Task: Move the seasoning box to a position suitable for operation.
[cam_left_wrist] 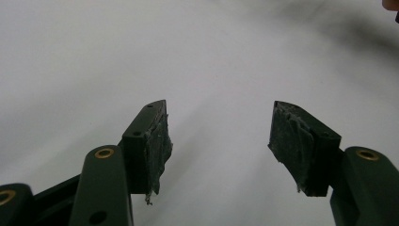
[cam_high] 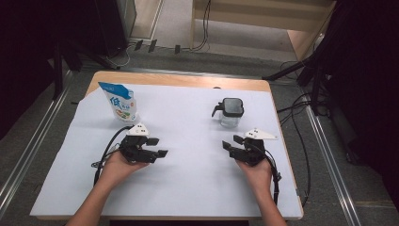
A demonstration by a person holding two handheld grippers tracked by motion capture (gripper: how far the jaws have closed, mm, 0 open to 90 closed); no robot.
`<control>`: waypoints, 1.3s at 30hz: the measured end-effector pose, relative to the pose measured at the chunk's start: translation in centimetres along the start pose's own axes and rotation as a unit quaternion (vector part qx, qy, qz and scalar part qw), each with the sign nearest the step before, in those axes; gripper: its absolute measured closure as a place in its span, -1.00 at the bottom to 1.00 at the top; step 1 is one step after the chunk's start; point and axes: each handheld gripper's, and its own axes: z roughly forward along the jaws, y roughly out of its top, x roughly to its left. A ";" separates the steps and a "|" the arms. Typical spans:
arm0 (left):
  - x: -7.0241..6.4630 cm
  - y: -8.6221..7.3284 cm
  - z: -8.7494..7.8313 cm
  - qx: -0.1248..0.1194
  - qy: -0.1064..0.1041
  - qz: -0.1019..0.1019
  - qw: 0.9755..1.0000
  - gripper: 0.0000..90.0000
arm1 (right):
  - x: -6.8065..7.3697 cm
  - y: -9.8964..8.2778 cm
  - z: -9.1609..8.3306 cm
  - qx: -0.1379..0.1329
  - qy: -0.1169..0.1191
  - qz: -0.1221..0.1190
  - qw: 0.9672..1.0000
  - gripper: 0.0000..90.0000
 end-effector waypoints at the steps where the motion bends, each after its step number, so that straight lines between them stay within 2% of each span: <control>1: 0.0 0.0 0.0 0.000 0.002 0.000 1.000 -0.16 | 0.0 0.0 0.0 0.001 0.000 -0.001 1.000 -0.04; 7: 0.4 0.1 -0.3 0.001 -0.008 -0.012 1.000 -0.15 | 0.0 -0.1 0.2 0.007 -0.007 -0.003 1.000 -0.07; 8: 0.4 0.1 -0.3 0.001 -0.010 -0.020 1.000 -0.14 | 0.0 -0.1 0.2 0.008 -0.008 -0.002 1.000 -0.08; 17: 0.6 0.1 -0.5 0.001 -0.009 -0.017 1.000 -0.15 | 0.0 -0.1 0.1 0.008 -0.015 0.002 1.000 -0.15; 18: 0.6 0.1 -0.6 0.000 -0.007 -0.012 1.000 -0.15 | -0.1 -0.1 0.1 0.006 -0.016 0.005 1.000 -0.17; 27: 0.8 0.1 -1.0 -0.001 -0.013 -0.020 1.000 -0.18 | -0.4 0.0 0.1 -0.004 -0.023 0.024 0.999 -0.30; 39: 0.7 0.1 -1.3 -0.003 -0.013 -0.016 1.000 -0.20 | -0.5 0.5 0.5 -0.008 -0.055 0.036 0.998 -0.61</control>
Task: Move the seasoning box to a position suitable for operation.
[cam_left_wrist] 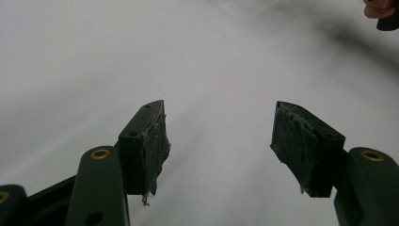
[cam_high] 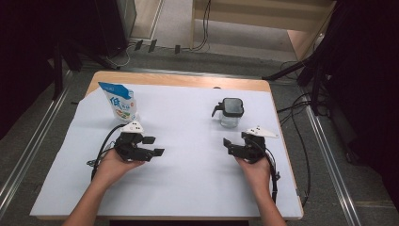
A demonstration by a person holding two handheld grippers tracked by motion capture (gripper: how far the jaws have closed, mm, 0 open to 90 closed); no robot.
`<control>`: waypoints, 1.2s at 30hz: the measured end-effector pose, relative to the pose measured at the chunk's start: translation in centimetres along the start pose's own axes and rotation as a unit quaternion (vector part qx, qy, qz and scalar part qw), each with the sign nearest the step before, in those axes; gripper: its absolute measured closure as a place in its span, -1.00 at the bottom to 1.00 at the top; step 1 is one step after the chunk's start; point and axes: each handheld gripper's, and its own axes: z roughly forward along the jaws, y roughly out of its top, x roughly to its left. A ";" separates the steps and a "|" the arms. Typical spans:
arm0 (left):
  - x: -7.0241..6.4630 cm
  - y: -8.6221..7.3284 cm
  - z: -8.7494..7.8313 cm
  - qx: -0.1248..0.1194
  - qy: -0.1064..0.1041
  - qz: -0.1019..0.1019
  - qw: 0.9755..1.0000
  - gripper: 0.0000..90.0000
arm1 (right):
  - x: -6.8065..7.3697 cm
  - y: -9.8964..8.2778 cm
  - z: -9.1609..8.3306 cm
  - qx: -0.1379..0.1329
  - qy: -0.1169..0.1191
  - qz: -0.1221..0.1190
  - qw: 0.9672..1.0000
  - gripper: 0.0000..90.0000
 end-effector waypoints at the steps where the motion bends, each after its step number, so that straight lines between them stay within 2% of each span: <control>1: 0.0 0.0 -0.2 0.001 0.000 0.000 1.000 -0.20 | 0.0 0.2 0.2 0.001 -0.008 0.001 1.000 -0.63; 4: 0.0 -0.1 -0.3 0.003 -0.004 -0.005 1.000 -0.19 | 0.0 0.3 0.4 0.002 -0.013 -0.001 1.000 -0.63; 7: 0.0 -0.1 -0.3 0.008 -0.008 -0.010 1.000 -0.20 | -0.2 0.5 1.1 0.004 -0.013 0.011 1.000 -0.66; 11: -0.1 -0.3 -0.6 0.002 -0.006 -0.009 1.000 -0.21 | -0.5 0.7 1.4 -0.002 -0.011 0.025 1.000 -0.74; 12: -0.1 -0.4 -0.6 0.000 -0.007 -0.008 1.000 -0.21 | -0.5 0.8 1.5 0.002 -0.017 0.027 0.999 -0.77; 15: -0.1 -0.5 -0.9 -0.003 -0.005 -0.010 1.000 -0.22 | -0.5 1.2 1.8 0.003 -0.031 0.017 0.999 -0.82; 20: 0.0 -0.8 -1.3 -0.005 -0.002 -0.014 1.000 -0.24 | -0.6 1.5 2.3 0.001 -0.037 0.019 0.999 -0.89; 23: 0.0 -0.9 -1.4 -0.004 0.007 -0.018 1.000 -0.34 | -0.8 1.6 2.6 -0.005 -0.044 0.024 0.999 -1.00; 27: -0.1 -1.2 -1.5 0.000 0.005 -0.018 1.000 -0.37 | -1.0 2.3 2.8 -0.017 -0.058 0.028 0.998 -1.00; 31: -0.3 -1.4 -1.7 0.000 0.008 -0.021 1.000 -0.43 | -1.4 2.6 3.1 -0.023 -0.062 0.026 0.997 -1.00; 32: -0.3 -1.5 -1.7 0.000 0.008 -0.024 1.000 -0.42 | -1.5 2.7 3.3 -0.024 -0.059 0.032 0.997 -1.00; 34: -0.4 -1.6 -1.9 0.000 0.012 -0.027 1.000 -0.40 | -1.8 2.8 3.8 -0.017 -0.060 0.040 0.997 -1.00; 36: -0.4 -1.8 -2.1 0.000 0.013 -0.027 1.000 -0.40 | -1.8 3.0 4.3 -0.010 -0.068 0.037 0.997 -1.00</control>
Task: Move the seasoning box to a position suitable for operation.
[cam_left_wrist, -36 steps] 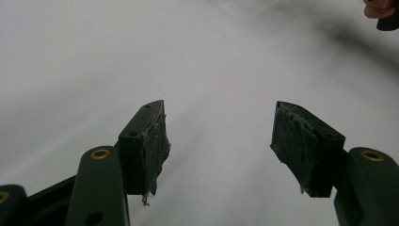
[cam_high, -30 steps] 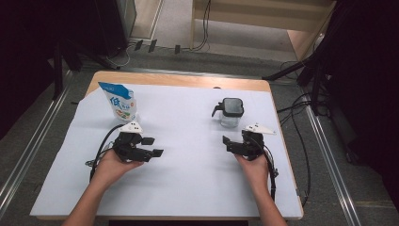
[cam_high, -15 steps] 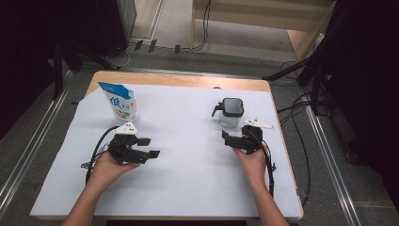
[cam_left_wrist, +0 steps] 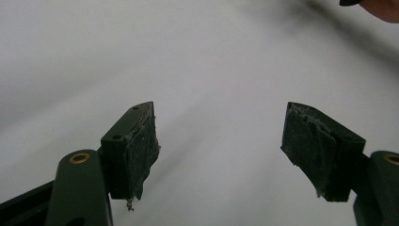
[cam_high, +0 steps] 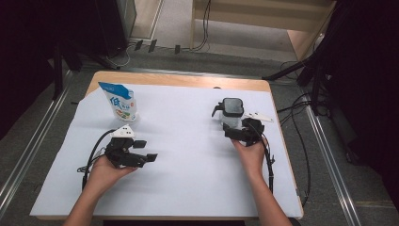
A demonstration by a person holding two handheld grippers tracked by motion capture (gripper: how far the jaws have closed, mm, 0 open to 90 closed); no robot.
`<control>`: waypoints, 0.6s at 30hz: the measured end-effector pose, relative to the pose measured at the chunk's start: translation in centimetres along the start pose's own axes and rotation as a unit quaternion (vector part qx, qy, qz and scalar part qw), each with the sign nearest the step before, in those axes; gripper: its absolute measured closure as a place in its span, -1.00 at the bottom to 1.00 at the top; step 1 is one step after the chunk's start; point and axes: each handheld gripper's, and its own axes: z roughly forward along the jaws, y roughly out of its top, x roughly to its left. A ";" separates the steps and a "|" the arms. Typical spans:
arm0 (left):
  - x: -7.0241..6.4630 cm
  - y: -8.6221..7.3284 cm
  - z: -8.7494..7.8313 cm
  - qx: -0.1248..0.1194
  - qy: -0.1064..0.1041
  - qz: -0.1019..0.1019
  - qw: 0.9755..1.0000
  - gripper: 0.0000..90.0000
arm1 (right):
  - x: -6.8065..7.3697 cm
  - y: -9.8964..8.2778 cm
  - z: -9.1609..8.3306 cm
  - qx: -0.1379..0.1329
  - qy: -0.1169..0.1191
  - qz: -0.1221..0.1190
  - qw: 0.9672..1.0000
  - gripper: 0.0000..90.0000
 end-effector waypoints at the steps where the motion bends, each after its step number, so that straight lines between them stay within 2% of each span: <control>1: 0.0 -0.1 -0.1 -0.004 0.000 -0.003 1.000 -0.40 | 0.1 0.1 0.2 0.000 0.001 0.001 1.000 -1.00; 3: 0.0 -0.3 -0.3 -0.004 0.004 -0.003 1.000 -0.40 | 0.2 0.4 0.6 -0.005 0.002 -0.002 1.000 -1.00; 6: 0.1 -0.6 -0.6 -0.004 0.008 -0.007 1.000 -0.40 | 0.5 0.9 1.5 -0.001 -0.009 -0.005 1.000 -1.00; 8: 0.1 -0.8 -0.7 0.001 0.016 -0.009 1.000 -0.39 | 0.6 1.2 2.1 -0.011 -0.015 -0.007 1.000 -1.00; 11: 0.1 -1.1 -0.8 0.003 0.017 -0.010 1.000 -0.39 | 0.7 1.6 3.4 -0.003 -0.016 0.002 1.000 -1.00; 15: 0.0 -1.4 -1.2 0.003 0.024 -0.013 1.000 -0.38 | 0.8 1.9 4.6 0.008 -0.027 -0.002 1.000 -1.00; 18: 0.1 -1.7 -1.4 0.005 0.028 -0.018 0.999 -0.37 | 0.7 2.1 5.0 0.003 -0.027 0.002 1.000 -1.00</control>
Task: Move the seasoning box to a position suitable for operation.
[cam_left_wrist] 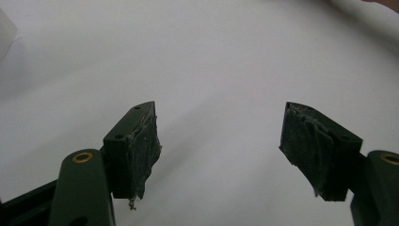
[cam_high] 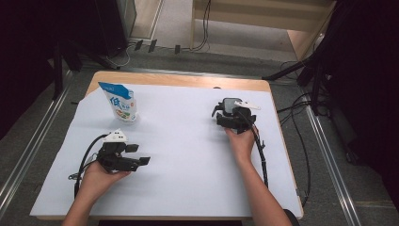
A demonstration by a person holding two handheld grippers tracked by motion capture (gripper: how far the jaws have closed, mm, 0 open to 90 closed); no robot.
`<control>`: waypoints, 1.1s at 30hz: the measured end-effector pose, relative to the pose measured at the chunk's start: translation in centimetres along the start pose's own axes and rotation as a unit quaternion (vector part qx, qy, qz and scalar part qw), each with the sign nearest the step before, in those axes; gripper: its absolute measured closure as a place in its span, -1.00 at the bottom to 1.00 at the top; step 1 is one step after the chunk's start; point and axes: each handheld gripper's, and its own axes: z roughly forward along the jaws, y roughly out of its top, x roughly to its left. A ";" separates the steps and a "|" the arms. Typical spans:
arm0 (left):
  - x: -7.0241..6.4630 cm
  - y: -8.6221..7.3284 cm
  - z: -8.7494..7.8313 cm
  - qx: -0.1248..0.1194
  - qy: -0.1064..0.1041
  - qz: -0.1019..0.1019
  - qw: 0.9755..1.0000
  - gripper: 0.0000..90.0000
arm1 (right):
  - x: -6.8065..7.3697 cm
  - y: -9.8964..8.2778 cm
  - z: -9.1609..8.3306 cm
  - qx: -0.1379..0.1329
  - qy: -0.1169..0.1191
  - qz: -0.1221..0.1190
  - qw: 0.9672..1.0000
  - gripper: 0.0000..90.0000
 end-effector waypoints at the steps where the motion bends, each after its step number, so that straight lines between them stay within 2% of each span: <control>1: 0.0 -0.1 -0.1 0.000 -0.001 -0.004 1.000 -0.36 | -0.1 0.1 0.1 -0.005 0.005 0.004 1.000 -1.00; 4: 0.0 -0.3 -0.3 -0.002 0.003 -0.006 1.000 -0.36 | -0.3 0.1 0.4 -0.009 0.010 0.012 1.000 -1.00; 7: 0.0 -0.5 -0.5 -0.004 0.007 -0.005 1.000 -0.36 | -0.3 0.3 1.0 -0.004 0.004 0.006 1.000 -1.00; 14: 0.1 -0.7 -0.6 -0.009 0.008 -0.012 1.000 -0.35 | -0.6 0.2 1.7 -0.019 0.006 0.018 1.000 -0.97; 16: 0.1 -0.7 -0.6 -0.008 0.005 -0.014 1.000 -0.35 | -0.6 0.2 1.7 -0.020 0.007 0.017 1.000 -0.97; 18: 0.0 -0.6 -0.6 -0.005 0.013 -0.011 1.000 -0.35 | -0.6 0.1 1.6 -0.020 -0.001 0.003 1.000 -0.82; 19: 0.0 -0.6 -0.6 -0.003 0.012 -0.007 1.000 -0.35 | -0.5 0.0 1.6 -0.021 -0.014 -0.011 1.000 -0.81; 20: 0.0 -0.6 -0.7 -0.007 0.010 -0.009 1.000 -0.35 | -0.5 0.1 1.6 -0.018 -0.012 -0.017 1.000 -0.80; 22: 0.0 -0.5 -0.6 -0.012 0.006 -0.013 1.000 -0.34 | -0.6 0.1 1.6 -0.018 -0.010 -0.016 1.000 -0.80; 28: 0.1 -0.4 -0.4 -0.003 0.007 -0.012 1.000 -0.34 | -0.6 0.1 1.3 -0.019 -0.012 -0.026 0.999 -0.75; 33: 0.1 -0.3 -0.3 -0.006 0.005 -0.011 1.000 -0.34 | -1.1 0.2 0.8 -0.029 -0.004 -0.015 0.999 -0.69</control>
